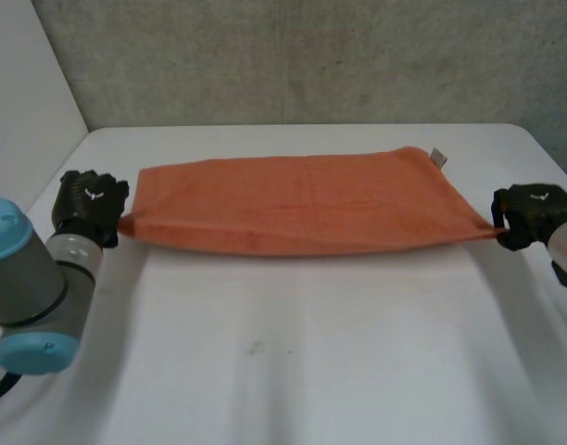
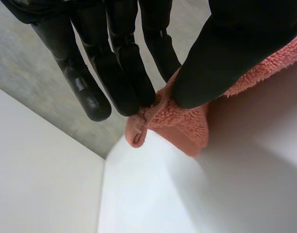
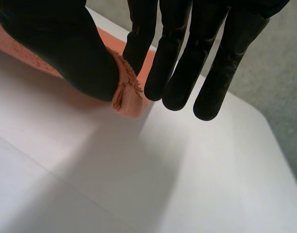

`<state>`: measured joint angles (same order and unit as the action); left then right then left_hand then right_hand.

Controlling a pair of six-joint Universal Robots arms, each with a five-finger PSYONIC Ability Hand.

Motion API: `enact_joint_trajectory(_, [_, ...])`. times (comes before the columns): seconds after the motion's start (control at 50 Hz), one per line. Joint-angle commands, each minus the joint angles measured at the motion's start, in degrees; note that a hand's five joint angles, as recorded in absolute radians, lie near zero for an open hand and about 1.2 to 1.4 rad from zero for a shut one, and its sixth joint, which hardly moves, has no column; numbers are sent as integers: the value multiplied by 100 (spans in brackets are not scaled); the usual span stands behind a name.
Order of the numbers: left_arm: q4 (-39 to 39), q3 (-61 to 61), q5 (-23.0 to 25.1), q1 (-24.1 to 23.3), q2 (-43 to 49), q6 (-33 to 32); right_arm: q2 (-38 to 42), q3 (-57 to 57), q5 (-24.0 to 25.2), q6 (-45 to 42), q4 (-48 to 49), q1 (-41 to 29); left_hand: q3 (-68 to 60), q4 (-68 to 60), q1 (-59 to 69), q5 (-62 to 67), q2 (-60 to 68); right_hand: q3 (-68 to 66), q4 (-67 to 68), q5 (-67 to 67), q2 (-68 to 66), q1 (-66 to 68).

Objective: Fold the laundry

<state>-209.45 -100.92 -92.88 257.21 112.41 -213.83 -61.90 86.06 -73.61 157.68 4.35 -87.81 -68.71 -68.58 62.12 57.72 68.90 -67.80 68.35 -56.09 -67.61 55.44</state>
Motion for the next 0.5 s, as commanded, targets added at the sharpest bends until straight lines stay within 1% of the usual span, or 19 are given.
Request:
enact_joint_trajectory(0.02, [2114, -410, -28, 49, -868, -290, -771, 139, 14, -1905, -1803, 202, -1129, -1142, 1788, 1228, 1110, -1220, 1165, -1391, -1239, 2456])
enact_joint_trajectory(0.06, [2600, -533, -28, 58, -1027, -431, -859, 227, -57, -2572, -2330, 299, -1129, -1142, 1788, 1228, 1110, -1220, 1165, -1391, -1239, 2456])
enact_joint_trajectory(0.08, [2829, -586, -28, 66, -1106, -510, -911, 349, -144, -3237, -2846, 386, -1129, -1142, 1788, 1228, 1110, -1220, 1165, -1391, -1239, 2456])
enact_joint_trajectory(0.1, [3214, -726, -19, 84, -1255, -685, -929, 403, -214, -3540, -3086, 422, -1129, -1142, 1788, 1228, 1110, -1220, 1165, -1391, -1239, 2456])
enact_joint_trajectory(0.16, [3498, -920, 7, 102, -1502, -940, -1000, 561, -416, -4357, -3615, 571, -1129, -1142, 1788, 1228, 1110, -1220, 1165, -1391, -1239, 2456])
enact_joint_trajectory(0.22, [3333, -991, 25, 40, -1652, -1064, -1000, 518, -461, -4290, -3441, 625, -1129, -1142, 1788, 1228, 1110, -1220, 1165, -1391, -1239, 2456])
enact_joint_trajectory(0.24, [3245, -982, 25, 31, -1652, -1064, -1000, 457, -487, -4211, -3223, 625, -1129, -1142, 1788, 1228, 1110, -1220, 1165, -1391, -1239, 2456])
enact_joint_trajectory(0.32, [2639, -789, 25, 14, -1486, -1073, -904, 290, -470, -3931, -2669, 572, -1129, -1142, 1788, 1228, 1110, -1220, 1165, -1391, -1239, 2456])
enact_joint_trajectory(0.34, [2368, -632, 16, -12, -1233, -1082, -851, 237, -461, -3851, -2545, 546, -1129, -1142, 1788, 1228, 1110, -1220, 1165, -1391, -1239, 2456])
enact_joint_trajectory(0.38, [2129, -412, 16, -48, -915, -1125, -667, 88, -479, -3658, -2290, 458, -1129, -1142, 1788, 1228, 1110, -1220, 1165, -1391, -1239, 2456])
enact_joint_trajectory(0.4, [2015, -298, 16, -74, -757, -1143, -422, -148, -488, -3439, -2028, 275, -1129, -1142, 1788, 1228, 1110, -1220, 1165, -1391, -1239, 2456])
enact_joint_trajectory(0.42, [1813, 17, 16, -161, -425, -1152, -298, -272, -488, -3342, -1904, 143, -1129, -1142, 1788, 1228, 1110, -1220, 1165, -1391, -1239, 2456])
enact_joint_trajectory(0.48, [1575, 537, 7, -215, 104, -1100, 71, -668, -549, -3051, -1569, -218, -1129, -1142, 1788, 1228, 1110, -1220, 1165, -1391, -1239, 2456])
enact_joint_trajectory(0.5, [1452, 878, -2, -232, 497, -1065, 299, -904, -575, -2894, -1377, -411, -1129, -1142, 1788, 1228, 1110, -1220, 1165, -1391, -1239, 2456])
